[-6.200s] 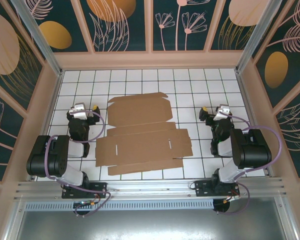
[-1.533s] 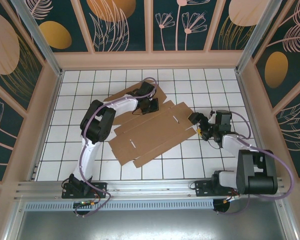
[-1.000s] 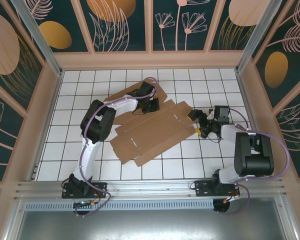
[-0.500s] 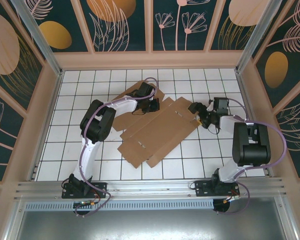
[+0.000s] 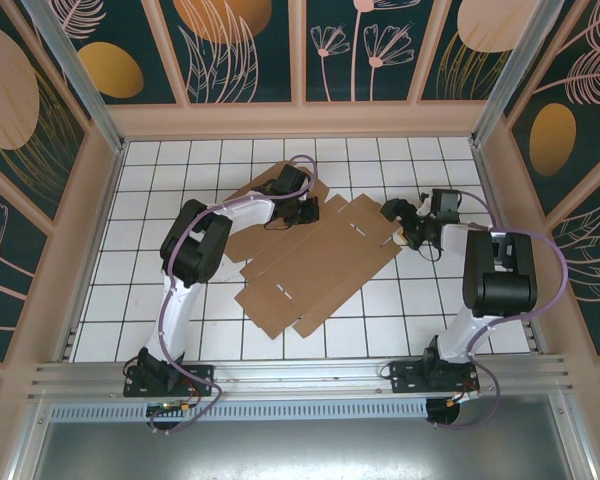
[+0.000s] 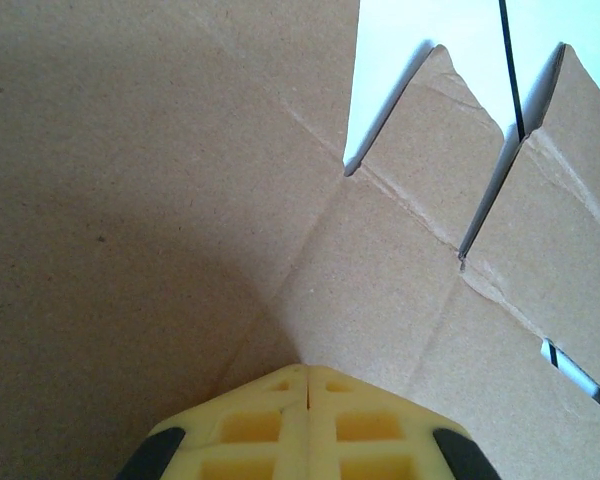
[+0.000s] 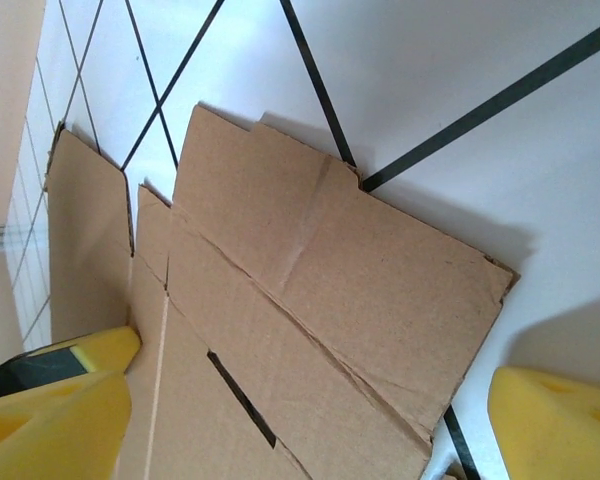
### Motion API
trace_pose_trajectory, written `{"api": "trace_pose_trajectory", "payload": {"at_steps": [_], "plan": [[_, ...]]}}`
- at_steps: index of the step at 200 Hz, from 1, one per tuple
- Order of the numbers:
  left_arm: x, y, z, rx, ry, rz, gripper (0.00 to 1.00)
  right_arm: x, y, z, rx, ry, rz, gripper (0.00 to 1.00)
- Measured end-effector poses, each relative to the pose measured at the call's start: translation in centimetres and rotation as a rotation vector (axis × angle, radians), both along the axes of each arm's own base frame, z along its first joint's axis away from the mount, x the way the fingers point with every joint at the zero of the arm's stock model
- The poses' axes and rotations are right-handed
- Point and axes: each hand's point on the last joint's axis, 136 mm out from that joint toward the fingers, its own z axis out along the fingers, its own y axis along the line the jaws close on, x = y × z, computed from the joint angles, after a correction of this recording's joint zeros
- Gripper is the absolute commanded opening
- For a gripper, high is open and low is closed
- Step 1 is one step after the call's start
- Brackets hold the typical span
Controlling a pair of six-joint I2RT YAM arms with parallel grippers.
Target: Fold the paper box
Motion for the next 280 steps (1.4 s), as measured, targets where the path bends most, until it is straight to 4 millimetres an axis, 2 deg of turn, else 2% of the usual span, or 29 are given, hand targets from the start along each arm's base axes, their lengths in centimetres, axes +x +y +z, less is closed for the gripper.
{"api": "trace_pose_trajectory", "payload": {"at_steps": [41, 75, 100, 124, 152, 172, 201, 223, 241, 256, 280], "plan": [[0.0, 0.0, 0.0, 0.0, -0.002, -0.003, 0.0, 0.9, 0.5, 0.5, 0.074, 0.001, 0.007, 0.92], [0.0, 0.0, 0.1, -0.002, -0.006, -0.002, 0.0, 2.3, 2.4, 0.3, 0.021, 0.042, 0.048, 0.93], [0.0, 0.0, 0.1, -0.002, -0.007, -0.002, 0.0, 2.1, 3.4, 0.3, 0.024, 0.043, 0.073, 0.93], [0.0, 0.0, 0.1, -0.003, -0.008, -0.002, 0.0, 2.0, 3.4, 0.4, 0.064, 0.015, 0.071, 0.89], [0.0, 0.1, 0.1, -0.003, -0.009, -0.002, 0.0, 1.5, 3.9, 0.6, 0.125, -0.016, 0.077, 0.74], [0.0, 0.1, 0.1, -0.003, -0.009, -0.002, 0.0, 1.3, 4.0, 0.8, 0.164, -0.034, 0.079, 0.58], [0.0, 0.1, 0.1, -0.001, -0.011, 0.0, 0.0, 1.6, 3.7, 1.5, 0.204, -0.091, 0.075, 0.43], [-0.1, 0.1, 0.3, 0.0, -0.008, -0.001, 0.0, 1.3, 3.8, 2.0, 0.225, -0.126, 0.077, 0.2], [-0.4, 0.5, 0.4, 0.001, 0.007, 0.002, 0.0, 1.1, 3.9, 2.9, 0.228, -0.164, 0.081, 0.18], [-0.8, 0.8, 0.7, -0.01, 0.03, 0.006, 0.02, 1.2, 3.8, 3.8, 0.227, -0.197, 0.082, 0.09], [-1.2, 1.5, 2.5, -0.063, 0.067, 0.024, 0.11, 1.4, 3.8, 5.0, 0.234, -0.234, 0.079, 0.03]]}}
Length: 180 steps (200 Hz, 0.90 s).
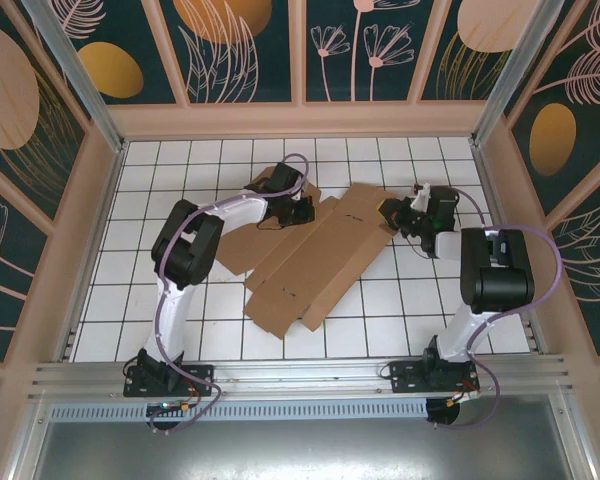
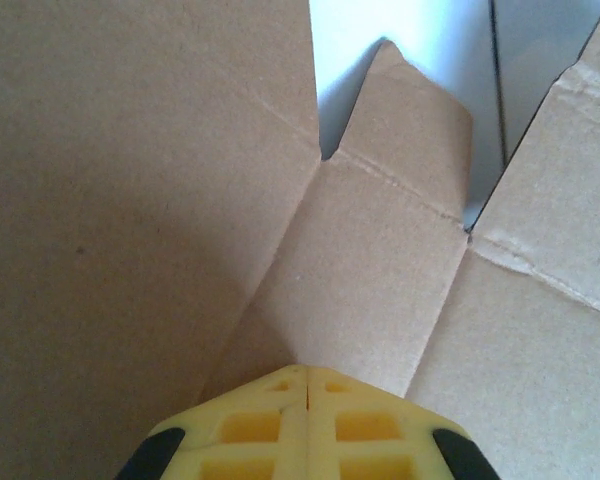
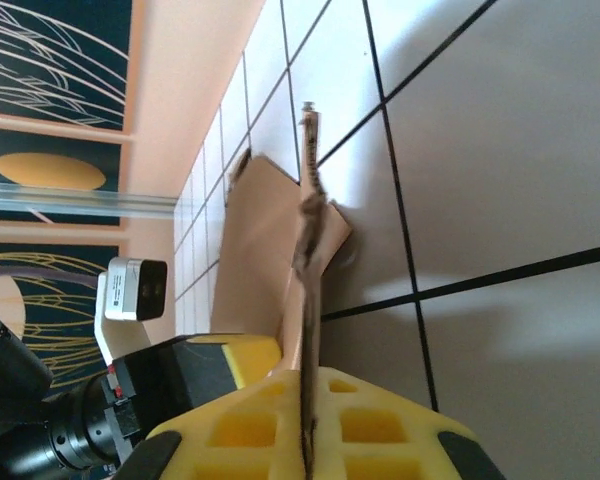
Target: Fold the paper box
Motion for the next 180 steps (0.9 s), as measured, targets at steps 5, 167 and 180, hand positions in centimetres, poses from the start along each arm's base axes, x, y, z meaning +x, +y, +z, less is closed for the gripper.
{"api": "trace_pose_trajectory", "payload": {"at_steps": [5, 167, 180], "plan": [[-0.1, 0.3, 0.8, -0.009, -0.002, 0.004, 0.13, 0.0, 0.0, 0.3, -0.003, -0.009, -0.001, 0.02], [-1.0, 16.6, 21.7, 0.277, -0.581, 0.532, 0.5, -1.4, 9.3, 42.0, -1.005, -1.0, -0.234, 0.13], [-1.2, 17.7, 22.2, 0.302, -0.597, 0.576, 0.5, -0.6, 13.6, 37.0, -1.129, -0.966, -0.11, 0.13]]}}
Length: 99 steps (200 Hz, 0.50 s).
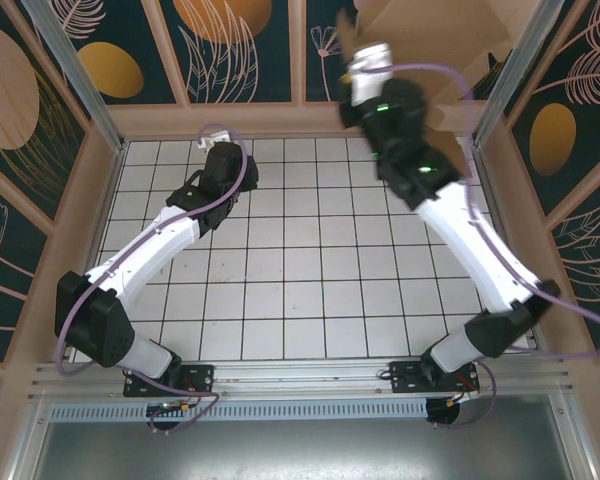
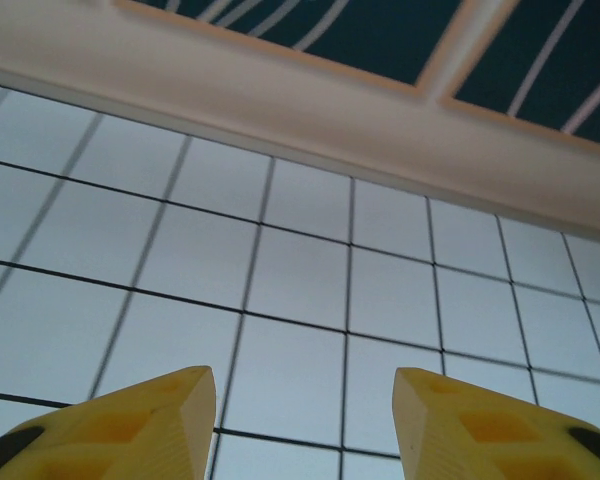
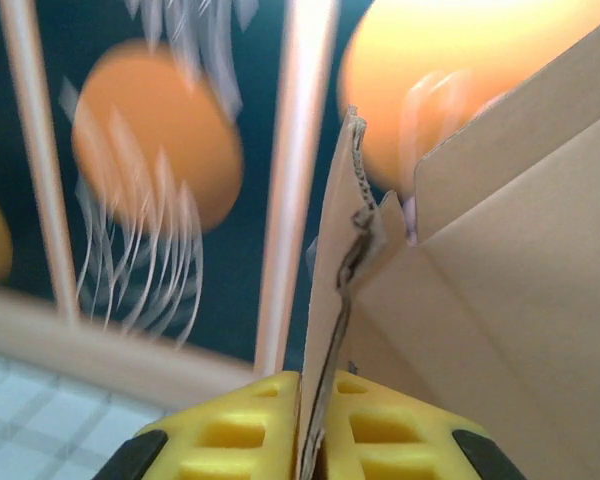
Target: Fold the paper box
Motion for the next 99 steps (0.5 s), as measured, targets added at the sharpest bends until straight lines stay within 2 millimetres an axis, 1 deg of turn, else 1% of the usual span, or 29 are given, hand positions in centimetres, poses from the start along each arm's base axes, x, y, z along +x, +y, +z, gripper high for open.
{"api": "trace_pose_trajectory", "payload": {"at_steps": [1, 5, 6, 9, 13, 17, 20, 25, 26, 27, 28, 32, 33, 34, 35, 37, 38, 40, 41, 46, 49, 51, 54, 64, 69, 75, 79, 85, 99], "plan": [[0.0, 0.1, 0.0, 0.002, -0.001, 0.004, 0.5, 0.1, 0.5, -0.7, -0.018, 0.01, 0.001, 0.13], [-0.1, 0.5, 0.2, 0.007, -0.009, 0.019, 0.5, 0.2, 1.7, -2.4, -0.06, 0.037, 0.009, 0.13], [-0.2, 0.7, 0.4, 0.01, -0.013, 0.027, 0.5, 0.2, 2.2, -3.4, -0.08, 0.051, 0.012, 0.13], [-0.2, 1.0, 0.5, 0.015, -0.018, 0.038, 0.5, 0.3, 3.0, -4.6, -0.106, 0.07, 0.017, 0.12], [-0.4, 1.5, 0.9, 0.021, -0.029, 0.058, 0.5, 0.2, 4.7, -7.8, -0.175, 0.118, 0.035, 0.12], [-0.6, 2.1, 1.2, 0.028, -0.041, 0.08, 0.5, 0.1, 5.8, -10.0, -0.214, 0.151, 0.045, 0.12], [-0.8, 2.5, 1.5, 0.032, -0.05, 0.096, 0.5, -0.2, 6.9, -12.4, -0.258, 0.189, 0.064, 0.12], [-1.1, 3.1, 2.0, 0.039, -0.065, 0.12, 0.5, -0.7, 8.1, -15.3, -0.31, 0.233, 0.084, 0.12], [-1.2, 3.3, 2.2, 0.041, -0.071, 0.128, 0.5, -0.9, 8.5, -16.4, -0.326, 0.251, 0.093, 0.13], [-1.3, 3.4, 2.4, 0.041, -0.074, 0.132, 0.5, -1.0, 8.7, -16.9, -0.333, 0.259, 0.096, 0.13], [-1.3, 3.5, 2.4, 0.042, -0.077, 0.136, 0.5, -1.2, 9.1, -17.9, -0.347, 0.273, 0.103, 0.13], [-1.6, 4.1, 3.0, 0.047, -0.093, 0.159, 0.5, -1.8, 9.8, -20.2, -0.386, 0.31, 0.122, 0.16], [-1.7, 4.2, 3.1, 0.047, -0.096, 0.163, 0.5, -2.1, 10.2, -21.3, -0.397, 0.328, 0.131, 0.16], [-1.8, 4.4, 3.3, 0.048, -0.1, 0.167, 0.5, -2.2, 10.3, -21.7, -0.403, 0.336, 0.135, 0.17], [-1.9, 4.6, 3.5, 0.049, -0.106, 0.174, 0.5, -2.5, 10.6, -22.7, -0.416, 0.351, 0.143, 0.18], [-2.0, 4.7, 3.7, 0.049, -0.111, 0.181, 0.5, -2.8, 10.8, -23.6, -0.433, 0.364, 0.151, 0.21], [-2.1, 4.9, 3.9, 0.05, -0.117, 0.188, 0.5, -3.1, 11.0, -24.5, -0.446, 0.381, 0.157, 0.23], [-2.2, 5.1, 4.1, 0.051, -0.124, 0.195, 0.5, -3.4, 11.2, -25.4, -0.456, 0.398, 0.164, 0.27], [-2.4, 5.3, 4.3, 0.051, -0.13, 0.203, 0.5, -3.8, 11.4, -26.4, -0.463, 0.417, 0.172, 0.29], [-2.8, 5.9, 5.0, 0.05, -0.15, 0.223, 0.5, -4.9, 11.9, -28.8, -0.497, 0.459, 0.198, 0.4], [-3.0, 6.2, 5.4, 0.047, -0.165, 0.234, 0.51, -5.8, 12.4, -30.7, -0.514, 0.495, 0.219, 0.45], [-3.2, 6.4, 5.8, 0.046, -0.175, 0.243, 0.51, -6.2, 12.5, -31.3, -0.523, 0.506, 0.227, 0.49], [-3.4, 6.7, 6.2, 0.045, -0.188, 0.252, 0.51, -7.1, 12.8, -33.0, -0.528, 0.545, 0.245, 0.55], [-4.0, 7.5, 7.2, 0.035, -0.224, 0.276, 0.51, -9.3, 13.5, -36.1, -0.551, 0.623, 0.295, 0.72], [-4.2, 7.8, 7.6, 0.033, -0.238, 0.285, 0.53, -10.3, 13.9, -37.0, -0.541, 0.655, 0.316, 0.77], [-4.3, 7.9, 7.9, 0.031, -0.249, 0.291, 0.56, -11.1, 14.3, -37.5, -0.522, 0.683, 0.338, 0.85], [-4.3, 7.9, 8.0, 0.029, -0.254, 0.293, 0.57, -11.5, 14.6, -37.7, -0.508, 0.696, 0.356, 0.88], [-4.2, 7.9, 8.1, 0.028, -0.26, 0.292, 0.57, -11.9, 15.0, -37.5, -0.476, 0.708, 0.376, 0.9], [-3.5, 7.1, 7.6, 0.03, -0.252, 0.26, 0.58, -12.1, 15.7, -35.9, -0.362, 0.719, 0.417, 0.91]]}}
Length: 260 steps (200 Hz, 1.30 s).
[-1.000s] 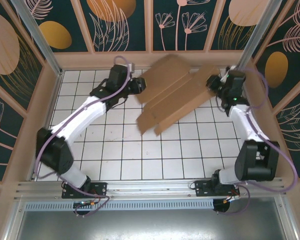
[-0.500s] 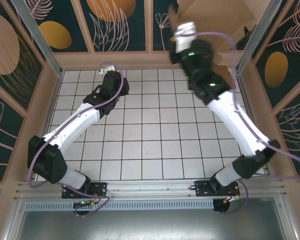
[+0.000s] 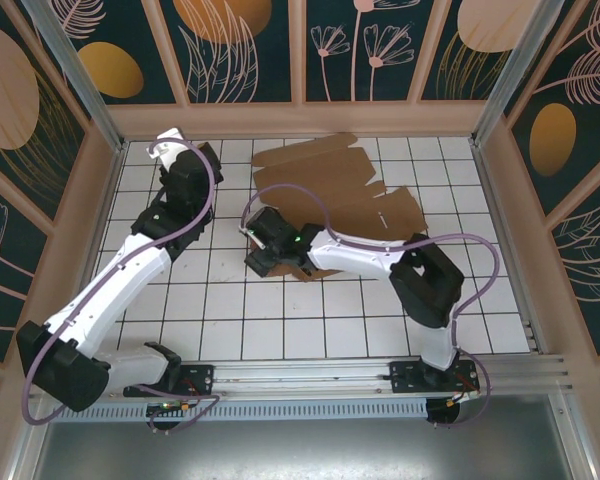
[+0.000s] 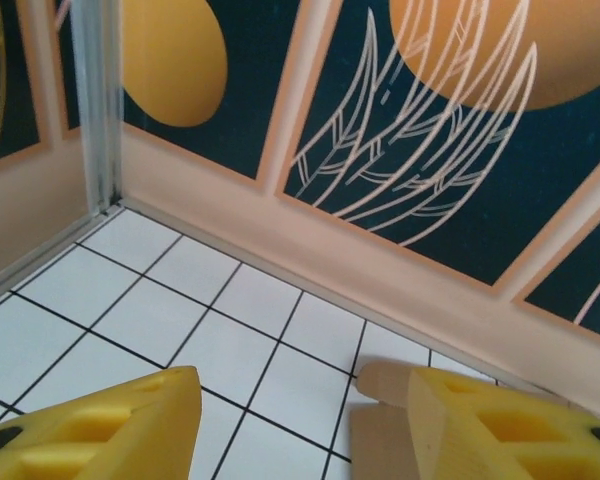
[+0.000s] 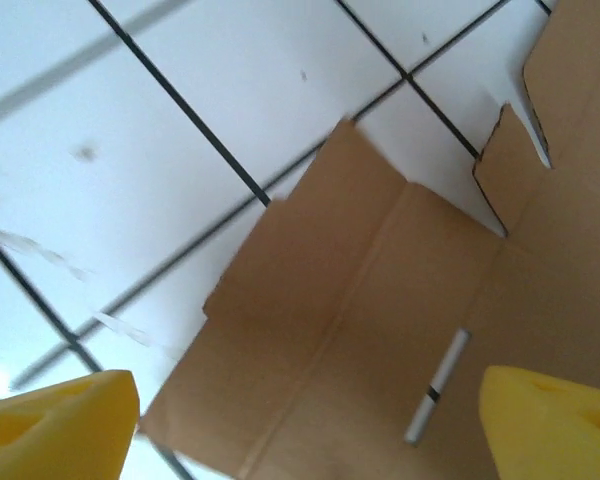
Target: Fold the paper box
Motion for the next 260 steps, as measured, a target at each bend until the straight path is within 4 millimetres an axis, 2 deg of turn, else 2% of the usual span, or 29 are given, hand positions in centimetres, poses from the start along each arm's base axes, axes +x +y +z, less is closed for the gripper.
{"api": "trace_pose_trajectory", "payload": {"at_steps": [17, 29, 37, 42, 53, 59, 67, 76, 84, 95, 106, 119, 130, 140, 159, 206, 228, 246, 260], "plan": [[1.0, -1.7, -1.7, 0.015, 0.039, -0.074, 0.58, 0.7, -0.7, 3.7, 0.176, 0.038, -0.029, 0.87], [1.6, -3.1, -3.2, 0.016, 0.074, -0.139, 0.54, 2.2, -2.9, 7.3, 0.319, 0.035, -0.081, 0.77], [2.0, -4.2, -4.1, 0.015, 0.097, -0.195, 0.5, 3.4, -4.9, 9.4, 0.405, 0.023, -0.131, 0.65], [2.2, -5.1, -4.7, 0.008, 0.112, -0.238, 0.45, 4.3, -6.5, 10.5, 0.451, 0.008, -0.172, 0.52], [2.6, -7.1, -5.9, -0.007, 0.148, -0.332, 0.27, 6.2, -10.2, 12.1, 0.53, -0.009, -0.279, 0.24], [2.8, -8.4, -6.8, -0.021, 0.174, -0.386, 0.2, 7.3, -12.3, 12.4, 0.552, -0.019, -0.345, 0.17], [3.2, -10.1, -8.2, -0.043, 0.213, -0.454, 0.1, 8.5, -14.6, 12.1, 0.563, -0.019, -0.42, 0.15], [3.5, -12.1, -9.8, -0.069, 0.257, -0.519, 0.0, 9.6, -16.5, 10.8, 0.564, 0.002, -0.488, 0.1], [3.6, -14.2, -11.4, -0.083, 0.304, -0.588, 0.0, 10.3, -18.2, 8.8, 0.552, 0.039, -0.555, 0.03], [3.4, -17.1, -14.1, -0.106, 0.376, -0.673, 0.0, 10.8, -20.3, 5.5, 0.505, 0.084, -0.641, 0.0], [2.6, -19.7, -16.8, -0.13, 0.445, -0.745, 0.0, 10.7, -22.2, 1.8, 0.425, 0.144, -0.734, 0.0], [1.1, -22.1, -20.3, -0.167, 0.545, -0.818, 0.0, 10.5, -23.2, -2.0, 0.324, 0.197, -0.792, 0.0], [0.0, -23.5, -23.0, -0.202, 0.623, -0.854, 0.0, 9.8, -23.6, -5.0, 0.233, 0.235, -0.816, 0.0], [-0.7, -24.1, -24.8, -0.23, 0.679, -0.867, 0.0, 9.0, -23.7, -7.0, 0.169, 0.256, -0.82, 0.0], [-1.3, -24.3, -26.8, -0.271, 0.739, -0.866, 0.0, 7.4, -23.5, -9.1, 0.109, 0.289, -0.805, 0.0], [-1.8, -24.2, -29.1, -0.314, 0.809, -0.841, 0.0, 6.8, -21.2, -9.2, 0.183, 0.338, -0.732, 0.02], [-2.3, -23.6, -29.9, -0.312, 0.832, -0.818, 0.0, 5.6, -18.4, -9.2, 0.202, 0.36, -0.651, 0.04], [-2.9, -22.7, -30.3, -0.295, 0.842, -0.792, 0.0, 3.8, -15.7, -9.1, 0.216, 0.4, -0.565, 0.07], [-3.5, -21.7, -30.1, -0.284, 0.846, -0.772, 0.0, 2.7, -14.5, -9.2, 0.223, 0.427, -0.531, 0.14]]}}
